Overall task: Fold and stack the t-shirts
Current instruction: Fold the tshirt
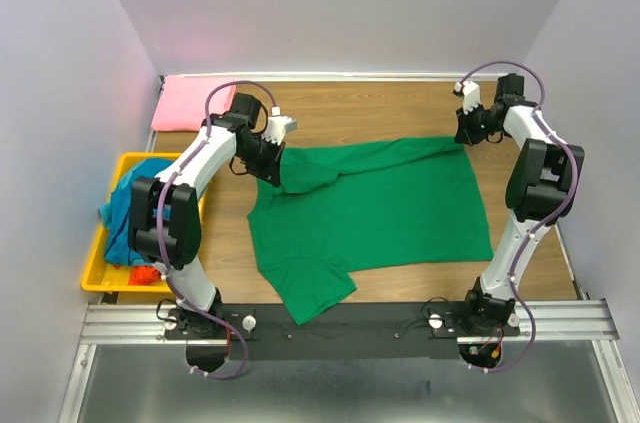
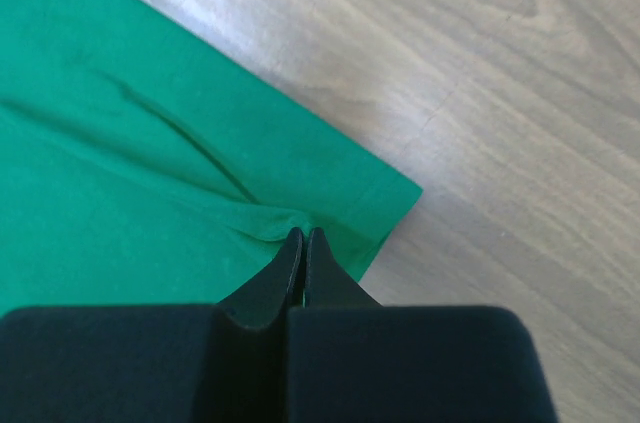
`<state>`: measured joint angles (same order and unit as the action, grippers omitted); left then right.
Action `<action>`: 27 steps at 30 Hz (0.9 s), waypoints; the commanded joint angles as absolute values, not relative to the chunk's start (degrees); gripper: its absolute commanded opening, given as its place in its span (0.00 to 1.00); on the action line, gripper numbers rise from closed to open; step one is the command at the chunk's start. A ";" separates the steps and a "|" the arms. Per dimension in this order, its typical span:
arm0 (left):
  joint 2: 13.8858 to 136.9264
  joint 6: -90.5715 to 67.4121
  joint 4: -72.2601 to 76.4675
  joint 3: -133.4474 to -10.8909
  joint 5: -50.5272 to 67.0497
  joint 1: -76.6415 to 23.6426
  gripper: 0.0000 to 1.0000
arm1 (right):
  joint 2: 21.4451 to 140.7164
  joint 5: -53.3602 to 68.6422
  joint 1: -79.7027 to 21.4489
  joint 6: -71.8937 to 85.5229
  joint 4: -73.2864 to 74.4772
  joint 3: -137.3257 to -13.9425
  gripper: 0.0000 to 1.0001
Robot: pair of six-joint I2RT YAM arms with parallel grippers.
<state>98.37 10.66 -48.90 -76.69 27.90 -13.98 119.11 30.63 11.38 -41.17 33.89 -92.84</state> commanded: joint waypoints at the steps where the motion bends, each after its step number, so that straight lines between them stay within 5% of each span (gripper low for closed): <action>1: 98.96 9.93 -48.25 -77.43 31.20 -14.15 0.00 | 115.84 28.65 11.95 -44.12 34.01 -90.62 0.01; 18: 97.03 12.75 -52.56 -82.44 44.11 -13.01 0.00 | 114.87 27.25 13.18 -44.82 34.63 -90.97 0.00; 27: 99.40 12.30 -50.36 -79.36 41.05 -12.92 0.00 | 114.43 27.60 13.18 -46.93 35.07 -87.19 0.01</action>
